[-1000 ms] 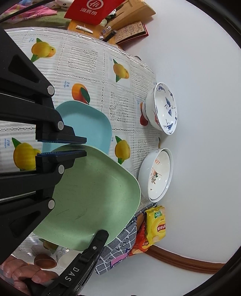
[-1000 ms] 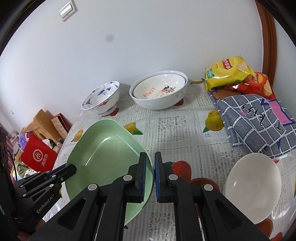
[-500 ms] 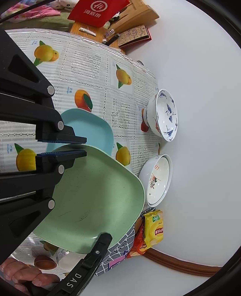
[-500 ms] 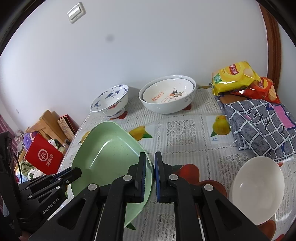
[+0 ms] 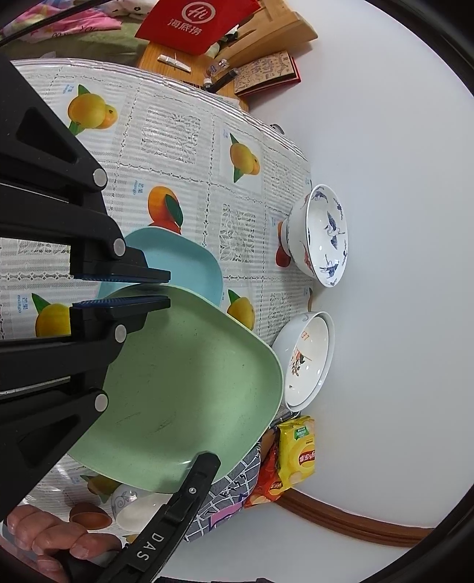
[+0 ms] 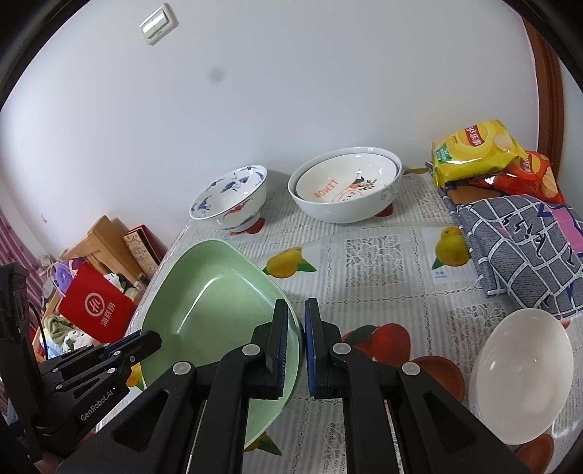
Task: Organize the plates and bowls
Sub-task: 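Lift the green plate with both tools and lower it onto the blue plate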
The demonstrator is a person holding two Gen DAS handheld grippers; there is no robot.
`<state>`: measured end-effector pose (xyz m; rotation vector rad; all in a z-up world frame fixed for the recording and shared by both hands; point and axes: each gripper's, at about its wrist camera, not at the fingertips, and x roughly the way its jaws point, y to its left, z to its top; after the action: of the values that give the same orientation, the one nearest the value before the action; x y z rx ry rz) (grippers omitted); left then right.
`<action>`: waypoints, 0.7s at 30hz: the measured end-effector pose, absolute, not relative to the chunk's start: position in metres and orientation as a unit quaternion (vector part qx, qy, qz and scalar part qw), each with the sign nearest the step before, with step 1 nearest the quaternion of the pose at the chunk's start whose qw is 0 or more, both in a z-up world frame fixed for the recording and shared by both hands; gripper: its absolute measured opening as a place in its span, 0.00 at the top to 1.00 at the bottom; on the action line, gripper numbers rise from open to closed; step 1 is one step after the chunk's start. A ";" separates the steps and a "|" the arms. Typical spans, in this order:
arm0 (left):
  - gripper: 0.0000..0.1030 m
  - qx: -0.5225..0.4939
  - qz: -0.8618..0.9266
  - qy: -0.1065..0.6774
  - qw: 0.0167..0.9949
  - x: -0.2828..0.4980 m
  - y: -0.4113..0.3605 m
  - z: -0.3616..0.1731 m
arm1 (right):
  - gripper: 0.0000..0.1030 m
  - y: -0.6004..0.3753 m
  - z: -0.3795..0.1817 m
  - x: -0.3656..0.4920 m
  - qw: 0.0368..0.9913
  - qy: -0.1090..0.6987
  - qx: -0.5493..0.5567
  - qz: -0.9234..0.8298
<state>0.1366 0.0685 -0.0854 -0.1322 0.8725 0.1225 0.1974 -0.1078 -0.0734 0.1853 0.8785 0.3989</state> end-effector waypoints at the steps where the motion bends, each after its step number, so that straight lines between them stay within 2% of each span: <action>1: 0.93 -0.066 0.059 0.423 0.902 0.137 0.070 -0.087 | 0.91 -0.107 -0.074 0.198 0.881 0.422 0.089 0.193; 21: 0.93 -0.090 0.078 0.430 0.895 0.146 0.099 -0.111 | 0.90 -0.074 -0.090 0.212 0.881 0.425 0.059 0.198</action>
<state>0.1460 0.0995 -0.1111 -0.1860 0.8916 0.1612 0.2121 -0.0741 -0.0904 0.1220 0.8857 0.4123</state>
